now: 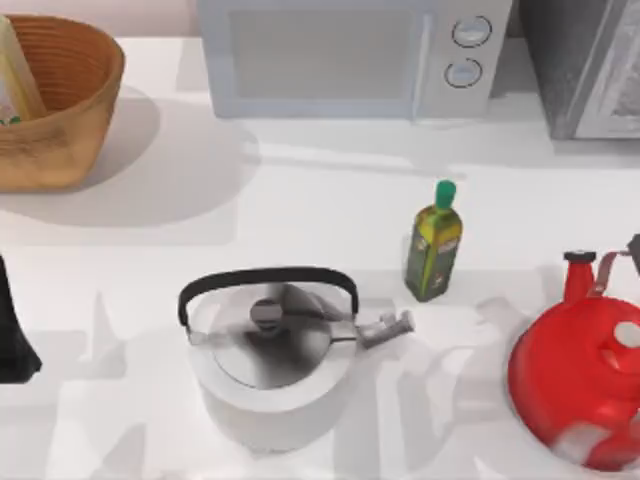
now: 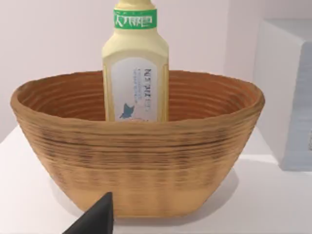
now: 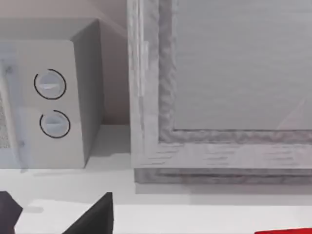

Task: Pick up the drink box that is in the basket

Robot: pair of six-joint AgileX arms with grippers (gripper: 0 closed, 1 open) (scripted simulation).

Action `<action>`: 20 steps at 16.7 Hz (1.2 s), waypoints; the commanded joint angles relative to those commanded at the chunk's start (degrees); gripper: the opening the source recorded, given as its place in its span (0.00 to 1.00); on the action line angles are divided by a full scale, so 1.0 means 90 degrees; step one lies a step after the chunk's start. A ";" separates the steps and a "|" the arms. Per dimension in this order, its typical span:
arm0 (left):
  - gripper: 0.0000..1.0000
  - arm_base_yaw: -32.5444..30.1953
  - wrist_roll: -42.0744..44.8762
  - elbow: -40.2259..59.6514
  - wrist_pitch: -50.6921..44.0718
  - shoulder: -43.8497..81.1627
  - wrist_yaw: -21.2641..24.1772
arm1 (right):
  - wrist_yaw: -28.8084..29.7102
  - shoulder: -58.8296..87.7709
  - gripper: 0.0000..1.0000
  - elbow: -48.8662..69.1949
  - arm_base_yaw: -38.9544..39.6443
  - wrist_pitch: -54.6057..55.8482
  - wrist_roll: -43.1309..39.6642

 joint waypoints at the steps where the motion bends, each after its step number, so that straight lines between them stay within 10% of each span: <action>1: 1.00 0.0000 0.0000 0.0000 0.0000 0.0000 0.0000 | 0.0000 0.0000 1.00 0.0000 0.0000 0.0000 0.0000; 9: 1.00 0.0193 -0.0015 0.0509 0.0980 0.1699 0.0162 | 0.0000 0.0000 1.00 0.0000 0.0000 0.0000 0.0000; 20: 1.00 0.0738 0.0061 0.2769 0.4871 0.7691 0.0780 | 0.0000 0.0000 1.00 0.0000 0.0000 0.0000 0.0000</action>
